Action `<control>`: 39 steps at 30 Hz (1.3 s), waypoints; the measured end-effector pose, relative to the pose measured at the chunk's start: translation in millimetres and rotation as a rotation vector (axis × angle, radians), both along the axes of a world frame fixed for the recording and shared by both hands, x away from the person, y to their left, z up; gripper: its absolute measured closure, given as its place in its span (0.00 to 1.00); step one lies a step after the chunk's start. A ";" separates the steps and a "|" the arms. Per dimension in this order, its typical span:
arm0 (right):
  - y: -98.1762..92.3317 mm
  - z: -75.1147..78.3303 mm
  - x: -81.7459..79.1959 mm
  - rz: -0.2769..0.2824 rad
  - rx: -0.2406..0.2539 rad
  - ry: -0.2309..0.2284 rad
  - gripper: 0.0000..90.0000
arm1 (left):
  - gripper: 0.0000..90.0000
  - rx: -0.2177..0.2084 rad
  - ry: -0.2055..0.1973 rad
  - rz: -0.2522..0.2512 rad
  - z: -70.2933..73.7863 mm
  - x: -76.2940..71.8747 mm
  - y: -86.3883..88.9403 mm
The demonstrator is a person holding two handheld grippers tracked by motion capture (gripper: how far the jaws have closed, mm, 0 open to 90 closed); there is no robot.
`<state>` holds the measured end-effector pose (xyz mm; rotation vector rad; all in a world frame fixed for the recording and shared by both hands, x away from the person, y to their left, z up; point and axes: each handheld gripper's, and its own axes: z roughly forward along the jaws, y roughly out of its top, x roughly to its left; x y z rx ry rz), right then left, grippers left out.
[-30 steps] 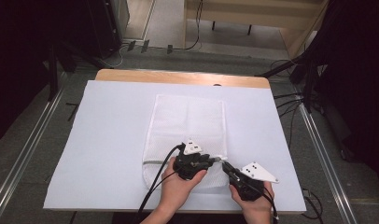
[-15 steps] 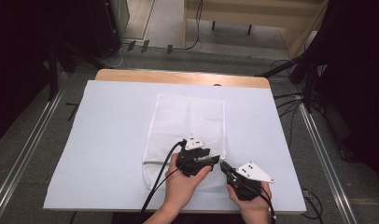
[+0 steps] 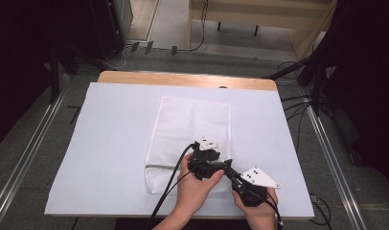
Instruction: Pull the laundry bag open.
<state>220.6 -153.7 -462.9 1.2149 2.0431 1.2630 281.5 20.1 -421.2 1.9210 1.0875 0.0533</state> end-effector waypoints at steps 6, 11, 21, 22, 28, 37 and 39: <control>-0.7 -0.3 0.5 -0.015 0.000 0.000 0.99 | 0.74 -0.100 0.057 -0.018 -3.1 -1.1 18.1; -1.4 0.8 0.8 -0.020 0.010 -0.009 0.99 | 0.85 -0.101 0.077 -0.025 -10.8 -1.0 24.6; -1.2 0.3 0.2 -0.029 0.006 -0.019 0.99 | 0.97 -0.114 0.082 -0.058 -14.0 0.0 26.2; -1.3 0.9 -0.1 -0.037 0.004 -0.021 0.99 | 0.97 -0.106 0.074 -0.061 -14.1 -0.2 26.2; -0.2 1.3 1.3 -0.032 0.005 -0.014 1.00 | 0.97 -0.065 0.059 -0.054 -18.2 -0.3 29.1; -0.5 4.4 0.7 -0.030 0.004 -0.018 1.00 | 0.97 -0.051 0.075 -0.037 -30.2 -0.8 41.5; 0.6 6.8 0.0 -0.025 -0.002 -0.025 1.00 | 0.97 -0.058 0.074 -0.037 -29.7 -0.4 42.8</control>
